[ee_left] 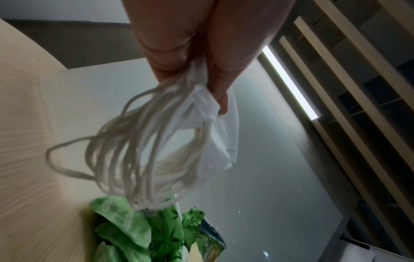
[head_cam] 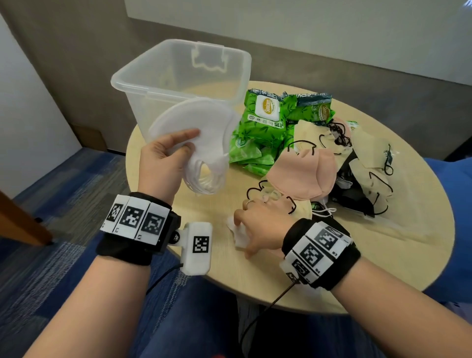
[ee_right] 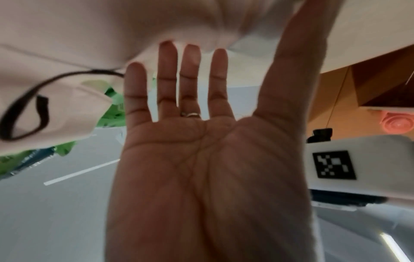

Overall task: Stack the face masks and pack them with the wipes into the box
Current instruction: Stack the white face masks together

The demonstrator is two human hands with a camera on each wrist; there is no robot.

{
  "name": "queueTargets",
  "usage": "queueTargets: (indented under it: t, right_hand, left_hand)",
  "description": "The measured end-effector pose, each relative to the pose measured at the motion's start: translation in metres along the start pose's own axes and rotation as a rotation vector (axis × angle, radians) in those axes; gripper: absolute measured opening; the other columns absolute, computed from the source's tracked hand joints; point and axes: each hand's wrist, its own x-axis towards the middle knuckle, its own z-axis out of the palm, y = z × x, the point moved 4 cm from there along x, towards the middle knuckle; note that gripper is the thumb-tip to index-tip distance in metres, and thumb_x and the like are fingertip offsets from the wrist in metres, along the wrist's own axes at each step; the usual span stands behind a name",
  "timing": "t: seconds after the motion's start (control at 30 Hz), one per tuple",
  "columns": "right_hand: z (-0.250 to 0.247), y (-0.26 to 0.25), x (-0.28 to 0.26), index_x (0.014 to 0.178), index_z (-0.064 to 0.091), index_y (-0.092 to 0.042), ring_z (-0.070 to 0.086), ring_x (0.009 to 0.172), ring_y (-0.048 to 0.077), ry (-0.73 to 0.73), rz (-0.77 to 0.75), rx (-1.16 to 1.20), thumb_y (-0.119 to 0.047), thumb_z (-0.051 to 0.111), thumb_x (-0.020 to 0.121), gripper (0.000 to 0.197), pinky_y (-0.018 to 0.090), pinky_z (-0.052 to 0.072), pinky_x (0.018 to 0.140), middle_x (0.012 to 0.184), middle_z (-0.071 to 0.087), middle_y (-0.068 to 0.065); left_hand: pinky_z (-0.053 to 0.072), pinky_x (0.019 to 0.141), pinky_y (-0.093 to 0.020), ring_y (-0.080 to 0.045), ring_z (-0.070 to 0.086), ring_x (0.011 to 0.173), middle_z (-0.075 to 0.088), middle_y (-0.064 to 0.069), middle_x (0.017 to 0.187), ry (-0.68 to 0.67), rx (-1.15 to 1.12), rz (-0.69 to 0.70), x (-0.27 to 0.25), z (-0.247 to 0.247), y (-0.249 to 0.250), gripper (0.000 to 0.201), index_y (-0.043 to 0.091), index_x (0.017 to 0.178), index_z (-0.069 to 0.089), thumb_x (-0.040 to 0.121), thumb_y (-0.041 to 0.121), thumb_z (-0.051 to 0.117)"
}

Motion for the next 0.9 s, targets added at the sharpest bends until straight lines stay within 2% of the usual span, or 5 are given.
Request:
queueTargets:
  t: [0.2,0.27,0.6,0.73,0.9]
  right_hand:
    - [-0.006,0.005,0.005,0.083,0.058,-0.011,0.052,0.089,0.027,0.068,0.016,0.029,-0.009,0.057,0.084,0.003,0.027,0.034,0.06,0.094,0.054,0.009]
    - [-0.007,0.013,0.005,0.063,0.043,-0.017,0.047,0.079,0.023,0.114,0.057,0.103,-0.008,0.054,0.086,0.028,0.025,0.03,0.055,0.073,0.047,0.002]
    - [-0.05,0.078,-0.021,0.068,0.057,-0.01,0.054,0.057,0.002,0.559,0.132,1.203,0.0,0.064,0.082,0.018,0.012,0.04,0.057,0.069,0.056,0.004]
    - [-0.07,0.089,-0.031,0.085,0.064,-0.008,0.062,0.077,0.019,0.642,0.01,1.507,0.001,0.056,0.086,0.013,0.036,0.047,0.078,0.08,0.069,0.003]
    - [-0.096,0.075,-0.044,0.093,0.062,-0.005,0.068,0.078,0.009,0.617,-0.256,1.718,-0.001,0.055,0.078,0.017,0.022,0.055,0.073,0.081,0.073,-0.003]
  left_hand:
    - [0.047,0.083,-0.01,0.011,0.06,0.087,0.066,0.011,0.097,-0.004,0.007,-0.001,-0.003,0.002,0.001,0.029,0.014,0.104,0.066,0.086,-0.006,0.054]
    - [0.046,0.081,-0.009,0.011,0.06,0.087,0.066,0.011,0.098,-0.013,0.014,-0.003,-0.004,0.003,0.0,0.029,0.014,0.105,0.066,0.086,-0.005,0.054]
    - [0.046,0.08,-0.008,0.008,0.061,0.09,0.066,0.009,0.099,-0.048,0.019,-0.011,-0.004,0.009,-0.004,0.029,0.013,0.104,0.067,0.086,-0.006,0.054]
    - [0.045,0.076,-0.006,0.011,0.06,0.084,0.067,0.006,0.098,-0.084,0.038,-0.015,-0.006,0.018,-0.005,0.028,0.01,0.104,0.067,0.087,-0.007,0.051]
    - [0.047,0.082,-0.014,-0.003,0.064,0.091,0.07,-0.002,0.096,-0.166,-0.002,-0.036,-0.011,0.037,-0.002,0.018,0.005,0.102,0.068,0.09,0.005,0.055]
